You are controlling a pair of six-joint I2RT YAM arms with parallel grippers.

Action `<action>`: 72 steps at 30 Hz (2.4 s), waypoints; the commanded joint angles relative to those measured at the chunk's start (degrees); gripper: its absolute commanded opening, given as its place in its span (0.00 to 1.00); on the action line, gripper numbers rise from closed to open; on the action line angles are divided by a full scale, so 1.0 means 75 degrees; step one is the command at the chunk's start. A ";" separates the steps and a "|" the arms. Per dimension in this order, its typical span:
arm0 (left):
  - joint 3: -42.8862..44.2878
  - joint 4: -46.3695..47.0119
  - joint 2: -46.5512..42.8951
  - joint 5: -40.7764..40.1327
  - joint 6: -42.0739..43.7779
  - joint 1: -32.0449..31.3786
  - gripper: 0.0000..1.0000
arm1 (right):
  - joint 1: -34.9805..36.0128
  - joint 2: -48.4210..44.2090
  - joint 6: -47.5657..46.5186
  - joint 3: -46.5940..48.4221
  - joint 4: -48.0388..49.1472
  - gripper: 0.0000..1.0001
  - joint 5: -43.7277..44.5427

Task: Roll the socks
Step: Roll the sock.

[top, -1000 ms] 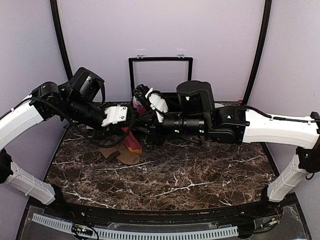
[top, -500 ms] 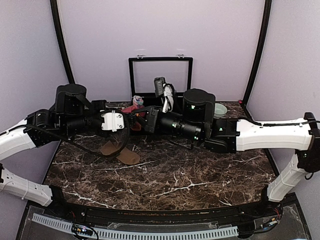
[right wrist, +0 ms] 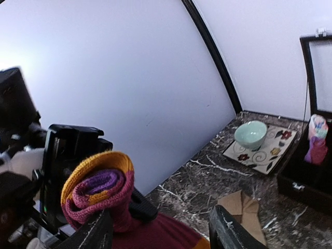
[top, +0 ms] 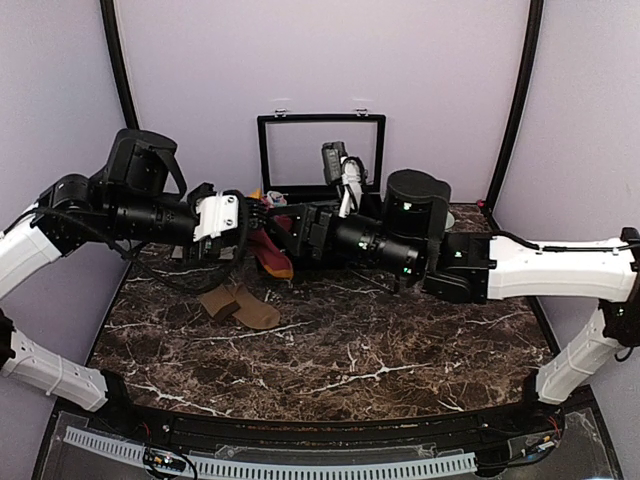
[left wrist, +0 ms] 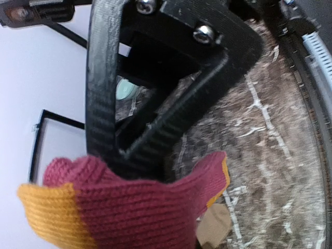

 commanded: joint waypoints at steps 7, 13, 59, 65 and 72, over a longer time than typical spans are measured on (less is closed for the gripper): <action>0.3272 -0.6156 0.2352 0.7118 -0.0922 0.0736 0.00 | -0.0050 -0.2361 -0.4763 -0.1043 -0.0729 0.99 -0.2768; 0.3326 -0.6400 0.2490 0.7800 -0.0839 0.0736 0.00 | 0.0088 -0.2457 -0.5623 -0.0489 -0.2095 0.87 -0.2869; 0.1786 -0.2572 0.1153 0.2386 -0.0824 0.0463 0.25 | 0.0716 -0.0406 -0.3496 0.0206 -0.1193 0.00 -0.0924; 0.1494 -0.2471 0.1058 0.1992 -0.0653 0.0089 0.18 | 0.0745 -0.0021 -0.3017 0.0233 -0.0352 0.00 -0.0581; 0.1023 -0.1915 0.0801 0.1272 -0.0610 0.0056 0.25 | 0.0770 0.0349 -0.2463 0.0185 0.0179 0.00 -0.0434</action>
